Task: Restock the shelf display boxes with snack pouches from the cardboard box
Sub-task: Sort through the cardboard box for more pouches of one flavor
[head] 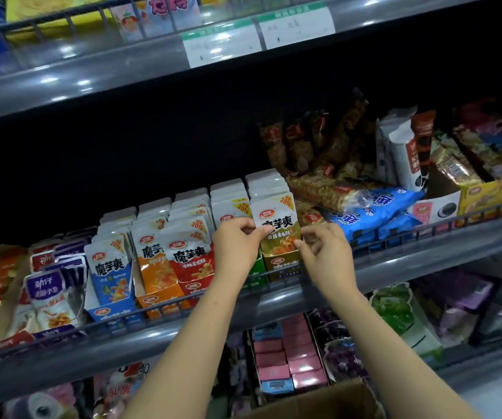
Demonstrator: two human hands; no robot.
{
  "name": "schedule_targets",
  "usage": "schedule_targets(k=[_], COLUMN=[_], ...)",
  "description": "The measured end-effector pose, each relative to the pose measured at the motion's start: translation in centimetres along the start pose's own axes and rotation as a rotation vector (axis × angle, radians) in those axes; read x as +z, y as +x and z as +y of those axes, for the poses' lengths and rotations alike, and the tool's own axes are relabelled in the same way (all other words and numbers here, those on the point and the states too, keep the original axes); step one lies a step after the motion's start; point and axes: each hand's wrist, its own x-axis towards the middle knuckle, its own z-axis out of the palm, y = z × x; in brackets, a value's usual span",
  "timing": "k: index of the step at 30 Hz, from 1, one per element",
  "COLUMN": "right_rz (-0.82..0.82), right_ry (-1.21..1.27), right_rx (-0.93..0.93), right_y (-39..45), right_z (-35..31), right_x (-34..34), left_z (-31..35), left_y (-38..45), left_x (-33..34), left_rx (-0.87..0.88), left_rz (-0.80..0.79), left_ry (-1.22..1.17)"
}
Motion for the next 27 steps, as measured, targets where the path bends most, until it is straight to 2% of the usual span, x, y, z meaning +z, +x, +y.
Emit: schedule_targets(k=[6, 8, 11, 14, 19, 23, 27], right_rz=[0.032, 0.027, -0.058, -0.143, -0.311, -0.399, -0.436], right_ry=[0.049, 0.048, -0.018, -0.087, -0.315, -0.547, -0.57], right_rx=[-0.102, -0.157, -0.152, -0.132, 0.016, 0.126, 0.247], right_y=[-1.9, -3.7, -7.4, -11.9, -20.5, -25.7, -28.9], right_z=[-0.6, -0.5, 0.3, 2.2, 6.2, 9.2, 10.9], right_x=[-1.2, -1.9, -3.1, -3.6, -4.7, -5.7, -6.5], left_z=[-0.9, -1.7, -3.3, -5.9, -12.0, -16.5, -20.5], left_y=[-2.8, -5.1, -9.5, -14.5, -22.6, -27.1, -29.0], left_x=[0.6, 0.9, 1.2, 2.0, 4.6, 7.3, 9.8], left_rx=[-0.015, 0.031, 0.1, 0.088, -0.087, -0.263, -0.402], left_rz=[0.063, 0.095, 0.104, 0.059, -0.105, -0.388, -0.632], left_ry=[-0.131, -0.169, -0.195, -0.204, -0.185, -0.1, -0.03])
